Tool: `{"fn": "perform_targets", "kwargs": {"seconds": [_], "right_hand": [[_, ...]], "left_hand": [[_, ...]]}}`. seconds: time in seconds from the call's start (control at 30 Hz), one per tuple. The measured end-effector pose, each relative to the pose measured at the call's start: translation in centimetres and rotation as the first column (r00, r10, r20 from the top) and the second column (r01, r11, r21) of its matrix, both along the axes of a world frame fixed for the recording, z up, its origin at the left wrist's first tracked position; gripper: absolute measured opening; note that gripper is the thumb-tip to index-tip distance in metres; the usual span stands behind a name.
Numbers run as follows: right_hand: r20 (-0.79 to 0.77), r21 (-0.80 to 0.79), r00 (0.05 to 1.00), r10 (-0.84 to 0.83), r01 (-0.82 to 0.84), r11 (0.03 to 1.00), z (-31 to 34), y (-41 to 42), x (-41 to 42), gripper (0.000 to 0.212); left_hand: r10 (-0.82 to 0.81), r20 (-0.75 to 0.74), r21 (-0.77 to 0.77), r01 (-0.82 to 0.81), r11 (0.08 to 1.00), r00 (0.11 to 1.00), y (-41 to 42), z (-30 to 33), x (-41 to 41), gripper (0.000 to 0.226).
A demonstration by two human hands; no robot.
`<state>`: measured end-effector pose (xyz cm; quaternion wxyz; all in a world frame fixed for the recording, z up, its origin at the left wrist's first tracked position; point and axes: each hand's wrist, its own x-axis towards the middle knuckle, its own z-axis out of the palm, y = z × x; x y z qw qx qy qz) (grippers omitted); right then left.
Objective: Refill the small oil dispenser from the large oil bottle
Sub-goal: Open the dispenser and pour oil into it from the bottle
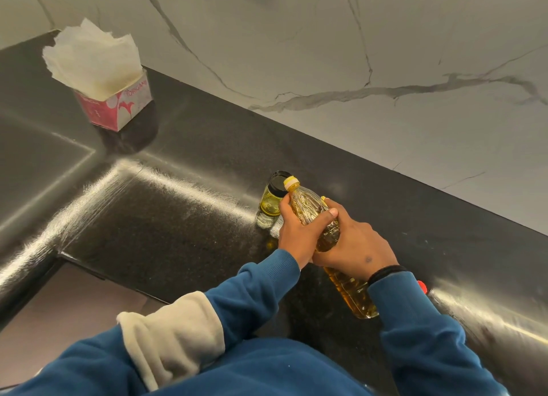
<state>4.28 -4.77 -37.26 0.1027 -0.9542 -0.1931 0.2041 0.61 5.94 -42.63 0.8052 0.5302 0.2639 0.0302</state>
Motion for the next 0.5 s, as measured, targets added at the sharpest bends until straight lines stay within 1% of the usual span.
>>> {"fn": "perform_targets", "kwargs": {"seconds": [0.4,0.5], "right_hand": [[0.002,-0.020,1.000,0.006,-0.006,1.000,0.28,0.09,0.10,0.117],[-0.007,-0.021,1.000,0.005,-0.005,1.000,0.31,0.08,0.13,0.117]], "left_hand": [[0.005,0.003,-0.038,-0.005,0.999,1.000,-0.04,-0.10,0.05,0.103],[0.010,0.003,-0.058,-0.010,0.998,1.000,-0.04,-0.17,0.11,0.101]]}}
